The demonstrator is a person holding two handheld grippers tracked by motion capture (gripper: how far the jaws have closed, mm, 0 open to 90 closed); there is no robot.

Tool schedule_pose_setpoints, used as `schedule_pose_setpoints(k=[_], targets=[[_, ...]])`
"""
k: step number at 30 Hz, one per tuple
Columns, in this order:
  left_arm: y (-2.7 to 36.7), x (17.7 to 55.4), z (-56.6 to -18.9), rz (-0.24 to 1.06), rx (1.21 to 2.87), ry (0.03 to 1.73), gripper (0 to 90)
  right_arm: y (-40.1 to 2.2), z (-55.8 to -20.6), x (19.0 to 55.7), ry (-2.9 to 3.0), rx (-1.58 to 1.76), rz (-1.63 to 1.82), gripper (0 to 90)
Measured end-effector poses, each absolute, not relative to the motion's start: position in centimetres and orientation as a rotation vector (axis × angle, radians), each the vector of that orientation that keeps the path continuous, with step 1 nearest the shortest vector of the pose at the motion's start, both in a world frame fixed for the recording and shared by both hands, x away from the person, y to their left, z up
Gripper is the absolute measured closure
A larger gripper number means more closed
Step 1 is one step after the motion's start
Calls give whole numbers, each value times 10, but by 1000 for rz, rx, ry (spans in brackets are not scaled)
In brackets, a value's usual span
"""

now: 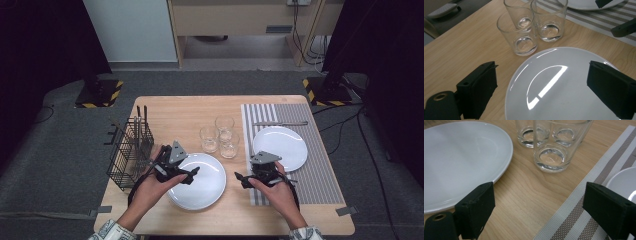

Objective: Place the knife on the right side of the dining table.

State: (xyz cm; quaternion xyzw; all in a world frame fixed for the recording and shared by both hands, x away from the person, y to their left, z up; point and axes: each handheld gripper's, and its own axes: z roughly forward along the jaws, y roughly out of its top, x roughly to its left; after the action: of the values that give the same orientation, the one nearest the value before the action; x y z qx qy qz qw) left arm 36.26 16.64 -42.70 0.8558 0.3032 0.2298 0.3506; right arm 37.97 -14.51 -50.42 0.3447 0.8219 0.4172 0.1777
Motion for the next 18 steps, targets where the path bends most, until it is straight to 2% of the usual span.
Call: schedule_pose_setpoints(k=[9, 18], targets=[[184, 342, -403, 618, 2198, 809, 89, -144, -499, 371, 2315, 920, 1156, 142], [228, 335, -382, 656, 2112, 902, 96, -142, -500, 370, 2333, 893, 1164, 132]])
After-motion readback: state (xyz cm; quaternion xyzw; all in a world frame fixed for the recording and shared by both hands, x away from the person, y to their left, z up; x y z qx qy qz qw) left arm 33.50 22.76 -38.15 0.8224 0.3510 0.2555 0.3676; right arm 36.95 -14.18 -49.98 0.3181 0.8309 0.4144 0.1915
